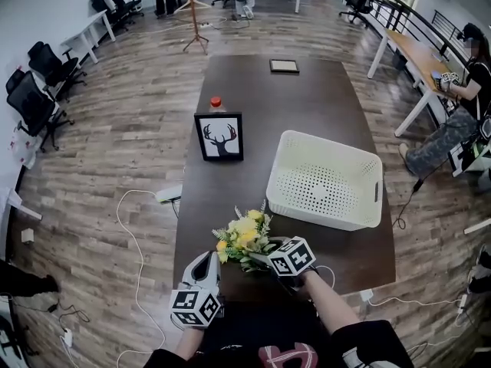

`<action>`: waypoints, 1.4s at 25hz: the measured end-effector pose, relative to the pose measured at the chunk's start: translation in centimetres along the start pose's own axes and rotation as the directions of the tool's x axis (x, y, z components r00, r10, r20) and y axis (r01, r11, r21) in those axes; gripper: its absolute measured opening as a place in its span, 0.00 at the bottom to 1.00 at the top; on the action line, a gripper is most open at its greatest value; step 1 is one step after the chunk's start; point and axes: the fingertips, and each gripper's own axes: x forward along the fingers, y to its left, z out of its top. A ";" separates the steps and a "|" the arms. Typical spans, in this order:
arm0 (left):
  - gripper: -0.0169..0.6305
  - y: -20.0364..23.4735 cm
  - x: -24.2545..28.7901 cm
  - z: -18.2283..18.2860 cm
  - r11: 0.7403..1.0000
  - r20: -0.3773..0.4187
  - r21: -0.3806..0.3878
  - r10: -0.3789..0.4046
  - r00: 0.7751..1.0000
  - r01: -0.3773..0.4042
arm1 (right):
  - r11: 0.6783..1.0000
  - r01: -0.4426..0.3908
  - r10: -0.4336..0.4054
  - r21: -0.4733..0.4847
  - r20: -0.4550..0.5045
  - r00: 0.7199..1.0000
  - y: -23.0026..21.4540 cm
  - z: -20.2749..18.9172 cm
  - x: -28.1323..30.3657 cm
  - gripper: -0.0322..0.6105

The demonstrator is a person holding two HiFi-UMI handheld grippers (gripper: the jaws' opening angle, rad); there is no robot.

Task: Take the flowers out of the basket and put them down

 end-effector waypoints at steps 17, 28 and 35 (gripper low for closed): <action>0.04 0.0 0.3 -0.1 1.000 -0.002 -0.010 -0.021 1.000 0.021 | 0.979 -0.076 0.056 0.188 0.112 0.992 -0.2 -0.3 -3.1 0.64; 0.04 -1.3 0.1 1.1 0.997 0.028 0.036 -0.064 0.998 0.063 | 0.986 -0.005 -0.037 0.165 0.254 0.967 -0.1 2.3 -6.7 0.66; 0.04 -1.9 0.1 1.8 0.996 0.055 0.037 -0.086 0.995 0.084 | 0.982 0.099 -0.145 0.159 0.312 0.939 0.1 3.3 -9.1 0.66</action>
